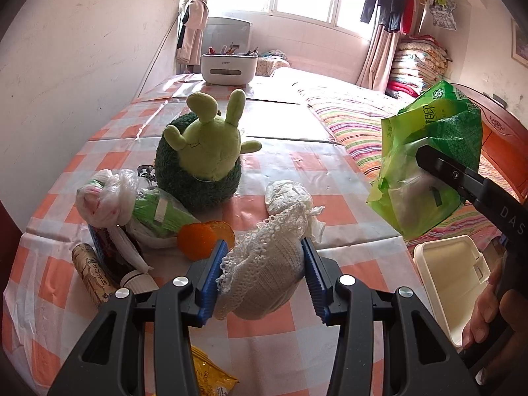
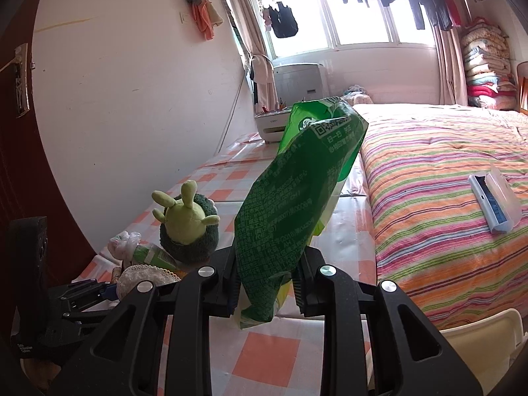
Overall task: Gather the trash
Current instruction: 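Grasp the white crocheted cloth with the left gripper while the right gripper carries the green pack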
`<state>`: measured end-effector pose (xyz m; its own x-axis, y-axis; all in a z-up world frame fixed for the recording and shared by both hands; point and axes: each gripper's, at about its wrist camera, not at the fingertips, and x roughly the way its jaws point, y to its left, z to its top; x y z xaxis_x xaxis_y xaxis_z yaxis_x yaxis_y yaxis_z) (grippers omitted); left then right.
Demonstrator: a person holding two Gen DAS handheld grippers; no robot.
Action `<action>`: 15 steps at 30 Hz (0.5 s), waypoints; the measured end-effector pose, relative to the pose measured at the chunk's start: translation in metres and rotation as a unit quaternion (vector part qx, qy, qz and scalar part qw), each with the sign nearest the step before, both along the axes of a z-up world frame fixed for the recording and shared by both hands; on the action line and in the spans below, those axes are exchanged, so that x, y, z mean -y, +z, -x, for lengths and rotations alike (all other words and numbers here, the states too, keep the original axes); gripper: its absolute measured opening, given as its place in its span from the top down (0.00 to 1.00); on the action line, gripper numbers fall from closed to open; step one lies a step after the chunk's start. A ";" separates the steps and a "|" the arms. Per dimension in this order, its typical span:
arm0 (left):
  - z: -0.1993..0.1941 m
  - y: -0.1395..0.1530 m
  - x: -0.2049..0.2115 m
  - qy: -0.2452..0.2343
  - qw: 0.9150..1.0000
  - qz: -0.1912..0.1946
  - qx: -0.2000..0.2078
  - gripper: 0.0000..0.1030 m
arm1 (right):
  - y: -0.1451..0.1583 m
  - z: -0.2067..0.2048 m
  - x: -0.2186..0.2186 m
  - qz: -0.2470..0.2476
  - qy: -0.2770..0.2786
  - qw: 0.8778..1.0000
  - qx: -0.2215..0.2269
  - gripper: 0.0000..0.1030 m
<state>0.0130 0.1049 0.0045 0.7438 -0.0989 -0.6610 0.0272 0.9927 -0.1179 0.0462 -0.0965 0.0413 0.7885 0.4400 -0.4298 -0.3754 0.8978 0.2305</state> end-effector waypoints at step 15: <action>-0.011 0.003 0.044 -0.041 0.999 -0.005 0.005 0.57 | -0.007 0.025 0.053 0.013 -0.047 0.999 -0.002 0.76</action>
<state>0.0241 0.0608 0.0074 0.7398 -0.1528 -0.6553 0.1090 0.9882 -0.1073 0.0216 -0.1492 0.0341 0.8240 0.3529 -0.4433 -0.2879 0.9346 0.2089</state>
